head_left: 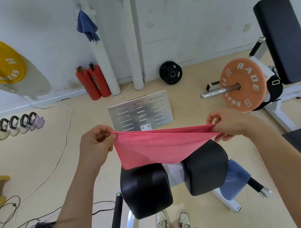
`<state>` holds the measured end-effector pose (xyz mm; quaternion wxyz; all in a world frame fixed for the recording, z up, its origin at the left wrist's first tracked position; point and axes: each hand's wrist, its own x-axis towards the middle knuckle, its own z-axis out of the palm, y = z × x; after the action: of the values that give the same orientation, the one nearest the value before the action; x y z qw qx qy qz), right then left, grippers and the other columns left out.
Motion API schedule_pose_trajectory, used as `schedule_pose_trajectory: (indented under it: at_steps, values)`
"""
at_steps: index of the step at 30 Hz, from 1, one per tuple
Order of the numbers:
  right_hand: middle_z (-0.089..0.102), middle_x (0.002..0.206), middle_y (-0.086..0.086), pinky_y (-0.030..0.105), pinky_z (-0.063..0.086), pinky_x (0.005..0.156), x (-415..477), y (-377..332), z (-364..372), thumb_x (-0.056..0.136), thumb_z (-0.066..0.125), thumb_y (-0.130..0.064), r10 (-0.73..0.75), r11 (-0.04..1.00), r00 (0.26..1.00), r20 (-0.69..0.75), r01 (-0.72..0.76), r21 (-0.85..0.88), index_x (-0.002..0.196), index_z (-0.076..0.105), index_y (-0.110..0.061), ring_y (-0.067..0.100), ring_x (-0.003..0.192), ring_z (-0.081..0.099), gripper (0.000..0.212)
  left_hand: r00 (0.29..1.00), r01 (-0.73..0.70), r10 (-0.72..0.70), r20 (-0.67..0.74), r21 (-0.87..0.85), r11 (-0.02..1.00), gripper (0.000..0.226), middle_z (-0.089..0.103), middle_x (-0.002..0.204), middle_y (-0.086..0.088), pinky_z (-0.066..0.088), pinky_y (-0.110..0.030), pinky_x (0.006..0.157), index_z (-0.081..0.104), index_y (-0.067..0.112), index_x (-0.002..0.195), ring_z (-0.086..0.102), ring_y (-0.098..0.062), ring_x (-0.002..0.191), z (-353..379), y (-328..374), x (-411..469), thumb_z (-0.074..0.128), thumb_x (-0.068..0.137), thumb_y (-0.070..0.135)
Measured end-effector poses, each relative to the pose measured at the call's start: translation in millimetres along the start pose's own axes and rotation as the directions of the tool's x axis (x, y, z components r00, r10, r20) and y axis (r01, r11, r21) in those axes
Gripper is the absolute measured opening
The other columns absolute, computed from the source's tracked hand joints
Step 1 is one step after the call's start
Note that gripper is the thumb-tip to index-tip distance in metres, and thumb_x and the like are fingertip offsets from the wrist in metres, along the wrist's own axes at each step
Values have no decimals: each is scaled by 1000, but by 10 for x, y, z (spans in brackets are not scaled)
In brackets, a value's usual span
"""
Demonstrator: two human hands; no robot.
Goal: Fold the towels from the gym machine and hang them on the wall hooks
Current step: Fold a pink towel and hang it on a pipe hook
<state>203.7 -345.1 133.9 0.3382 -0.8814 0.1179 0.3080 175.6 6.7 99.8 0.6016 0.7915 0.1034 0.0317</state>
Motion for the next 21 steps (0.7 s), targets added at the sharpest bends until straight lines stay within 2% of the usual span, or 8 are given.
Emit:
schedule_pose_trajectory:
  at_steps: [3,5,8,11,13,17,19,21]
  values:
    - [57,67,4,20,48,45,24,-102,-80,87,58,-12,119,966,988,95,-93,-240,99,63,-8,15,51,67,13,994,35,-41,101,59,998,32,63,63,-2,47,-14,51,70,17,85,53,-9,52,25,-59,38,56,85,-12]
    - [55,60,3,17,43,39,65,-146,-95,90,55,-8,144,974,969,201,-103,-203,103,63,-7,12,47,63,16,993,63,-71,100,77,995,36,67,65,2,51,-16,60,71,22,82,57,-13,60,68,-117,90,56,86,-11]
    - [60,64,7,15,38,34,241,-156,-61,92,52,1,77,974,982,174,-111,195,102,61,-6,13,49,64,15,995,97,-97,15,30,995,42,70,64,8,55,-30,72,74,27,70,62,-19,71,117,-136,215,58,81,-10]
    - [62,81,14,15,44,37,435,-242,-31,93,50,5,26,808,1000,11,-27,588,97,57,-9,16,52,65,16,996,38,-39,-81,-18,999,41,69,64,8,53,-44,82,74,29,64,62,-19,74,167,9,360,58,74,-8]
    - [60,81,14,16,49,42,475,-364,-45,91,48,10,-31,701,987,-157,133,701,94,57,-12,18,58,62,23,986,-27,12,-166,-86,996,39,68,66,6,53,-45,84,72,27,64,61,-18,74,179,169,438,56,72,-7]
    - [58,79,4,17,50,51,340,-469,-21,84,49,13,-135,724,842,-522,443,528,91,58,-18,14,62,61,34,958,-169,134,-254,-120,978,37,67,70,10,51,-40,78,72,31,67,60,-18,78,59,333,442,57,70,-2]
    - [58,75,5,22,50,49,330,-357,151,86,54,5,-121,830,830,-544,385,403,95,57,-17,11,50,61,24,957,-190,169,-234,-73,979,38,68,76,9,51,-34,81,72,33,69,62,-17,82,-12,183,330,60,71,-3]
    - [58,66,8,25,44,40,388,-151,456,90,51,-4,-55,899,903,-426,231,373,102,55,-16,13,38,55,17,975,-108,103,-197,-16,994,40,69,82,2,50,-29,79,72,32,69,63,-15,83,-42,-148,152,61,73,-7]
